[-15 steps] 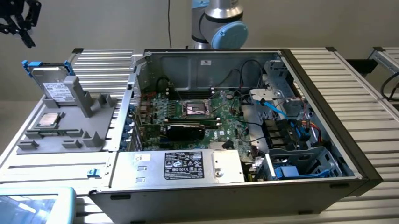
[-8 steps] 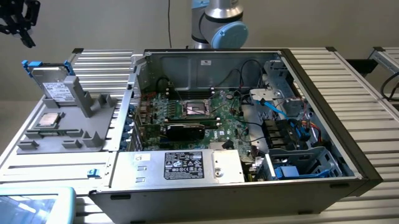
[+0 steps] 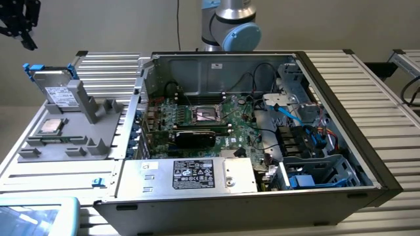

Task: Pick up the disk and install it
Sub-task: 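Pick up the disk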

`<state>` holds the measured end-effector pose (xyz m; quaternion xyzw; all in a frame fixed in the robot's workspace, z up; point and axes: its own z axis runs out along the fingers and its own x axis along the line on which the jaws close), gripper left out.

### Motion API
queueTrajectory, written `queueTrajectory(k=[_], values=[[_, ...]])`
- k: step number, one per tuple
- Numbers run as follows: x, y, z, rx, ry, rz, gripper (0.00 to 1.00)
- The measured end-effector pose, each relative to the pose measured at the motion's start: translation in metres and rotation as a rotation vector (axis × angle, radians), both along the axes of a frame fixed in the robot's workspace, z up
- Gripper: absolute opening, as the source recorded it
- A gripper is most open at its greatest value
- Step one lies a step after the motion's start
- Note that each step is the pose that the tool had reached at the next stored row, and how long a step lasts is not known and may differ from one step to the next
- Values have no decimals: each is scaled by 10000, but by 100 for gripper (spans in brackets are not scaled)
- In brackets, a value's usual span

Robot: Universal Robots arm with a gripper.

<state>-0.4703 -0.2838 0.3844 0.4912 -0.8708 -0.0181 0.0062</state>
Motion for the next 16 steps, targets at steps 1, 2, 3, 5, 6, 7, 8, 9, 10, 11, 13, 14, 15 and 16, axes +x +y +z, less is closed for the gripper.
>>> queueTrajectory(k=[1, 2, 3, 5, 6, 7, 8, 9, 10, 11, 13, 14, 15, 16], values=[[0, 0, 0, 0, -2, 180, 11], [0, 0, 0, -1, -7, 370, 11], [0, 0, 0, -2, -12, 557, 11], [0, 0, -1, -4, -30, 916, 11], [0, 0, -1, -5, -42, 1095, 11], [1, 0, -1, -7, -54, 1274, 11], [0, 0, 0, -9, -66, 1453, 11], [1, 0, 0, -12, -76, 1631, 11], [1, 0, 0, -14, -87, 1822, 11], [1, 0, 0, -17, -98, 2001, 11], [0, 0, -1, -24, -114, 2361, 11], [0, 0, 0, -29, -122, 2540, 11], [0, 0, -1, -34, -130, 2732, 11], [0, 0, -1, -39, -136, 2909, 11]])
